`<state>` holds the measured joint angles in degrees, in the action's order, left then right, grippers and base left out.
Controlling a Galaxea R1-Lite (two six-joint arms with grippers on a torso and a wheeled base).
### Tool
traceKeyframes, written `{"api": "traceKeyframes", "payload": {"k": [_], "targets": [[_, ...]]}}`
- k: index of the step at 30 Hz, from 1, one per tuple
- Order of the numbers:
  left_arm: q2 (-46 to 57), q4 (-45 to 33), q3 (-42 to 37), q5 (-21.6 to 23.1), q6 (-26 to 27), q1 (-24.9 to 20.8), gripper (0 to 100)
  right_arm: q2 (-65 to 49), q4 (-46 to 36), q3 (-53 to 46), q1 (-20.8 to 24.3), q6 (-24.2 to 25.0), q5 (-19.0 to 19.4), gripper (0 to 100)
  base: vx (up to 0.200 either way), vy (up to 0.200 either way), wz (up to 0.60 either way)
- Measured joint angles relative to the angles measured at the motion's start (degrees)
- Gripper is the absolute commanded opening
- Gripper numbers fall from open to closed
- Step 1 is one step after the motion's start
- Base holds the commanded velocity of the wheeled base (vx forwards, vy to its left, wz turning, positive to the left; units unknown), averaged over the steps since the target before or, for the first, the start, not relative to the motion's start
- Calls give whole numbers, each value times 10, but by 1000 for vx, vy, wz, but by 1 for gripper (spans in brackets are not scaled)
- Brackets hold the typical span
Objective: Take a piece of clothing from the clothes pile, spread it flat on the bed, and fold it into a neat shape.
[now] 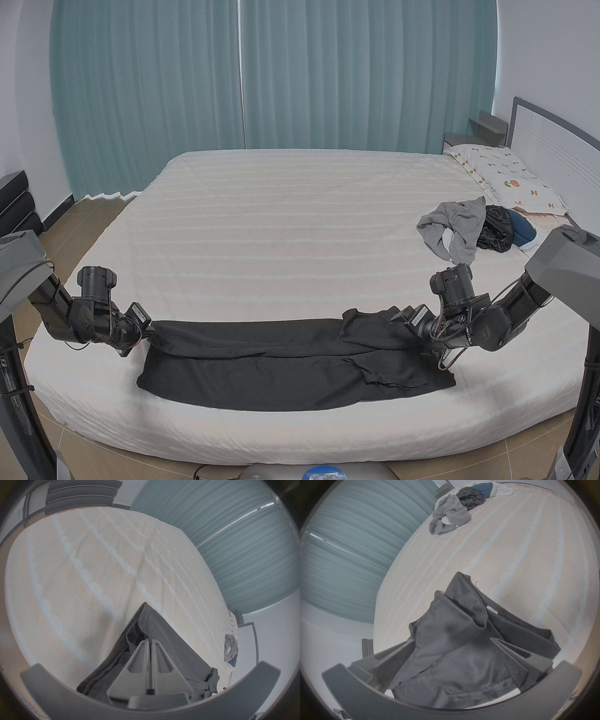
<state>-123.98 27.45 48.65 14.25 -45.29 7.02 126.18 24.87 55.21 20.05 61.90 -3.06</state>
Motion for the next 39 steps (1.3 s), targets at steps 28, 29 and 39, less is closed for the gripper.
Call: {"api": "traceKeyframes", "payload": {"k": [28, 29, 39], "targets": [[15, -7, 65, -23, -1, 2, 0, 28, -51, 124, -25, 0, -34, 0, 0, 0, 0], [14, -7, 80, -27, -5, 2, 0, 28, -47, 139, -29, 0, -36, 0, 0, 0, 0], [3, -7, 153, -42, -63, 5, 0, 31, -7, 193, -45, -11, -51, 0, 0, 0, 0]]}}
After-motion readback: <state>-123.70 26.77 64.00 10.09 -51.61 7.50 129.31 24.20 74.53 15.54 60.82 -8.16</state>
